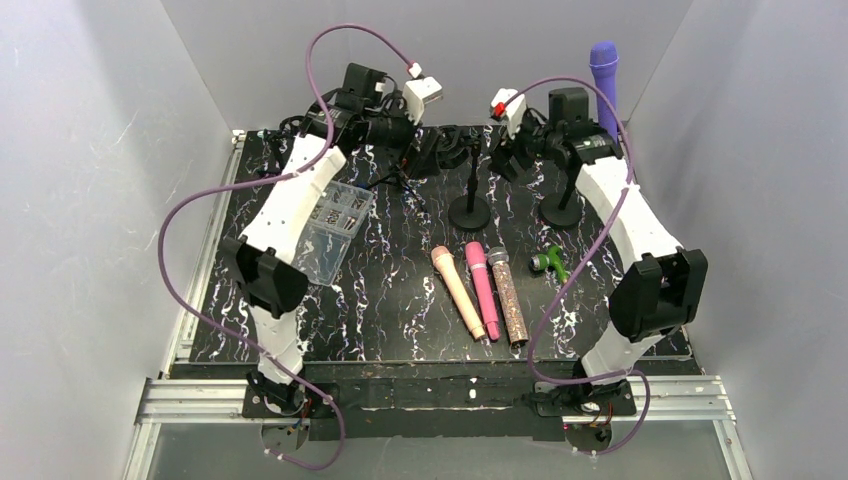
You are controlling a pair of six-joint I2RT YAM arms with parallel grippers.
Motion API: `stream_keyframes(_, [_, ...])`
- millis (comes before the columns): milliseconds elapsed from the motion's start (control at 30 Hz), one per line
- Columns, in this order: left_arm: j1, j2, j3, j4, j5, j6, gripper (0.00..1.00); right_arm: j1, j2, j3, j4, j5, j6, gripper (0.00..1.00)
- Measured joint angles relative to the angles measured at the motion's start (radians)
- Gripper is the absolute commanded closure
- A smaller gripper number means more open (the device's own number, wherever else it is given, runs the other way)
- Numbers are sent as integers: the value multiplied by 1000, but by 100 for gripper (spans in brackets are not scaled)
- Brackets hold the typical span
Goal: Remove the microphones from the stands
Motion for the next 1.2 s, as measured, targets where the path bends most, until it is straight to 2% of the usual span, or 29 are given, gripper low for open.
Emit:
stream_keyframes(200, [0, -134, -80, -50, 2, 24, 2, -35, 106, 246, -134, -85, -77, 16])
stream_keyframes(333, [0, -160, -103, -73, 2, 39, 2, -39, 182, 347, -204, -142, -100, 17])
stream_keyframes(933, [0, -160, -117, -118, 2, 71, 2, -39, 317, 520, -303, -263, -155, 17])
stream_keyframes(1200, [0, -160, -117, -121, 2, 77, 2, -33, 353, 533, -311, -288, -177, 18])
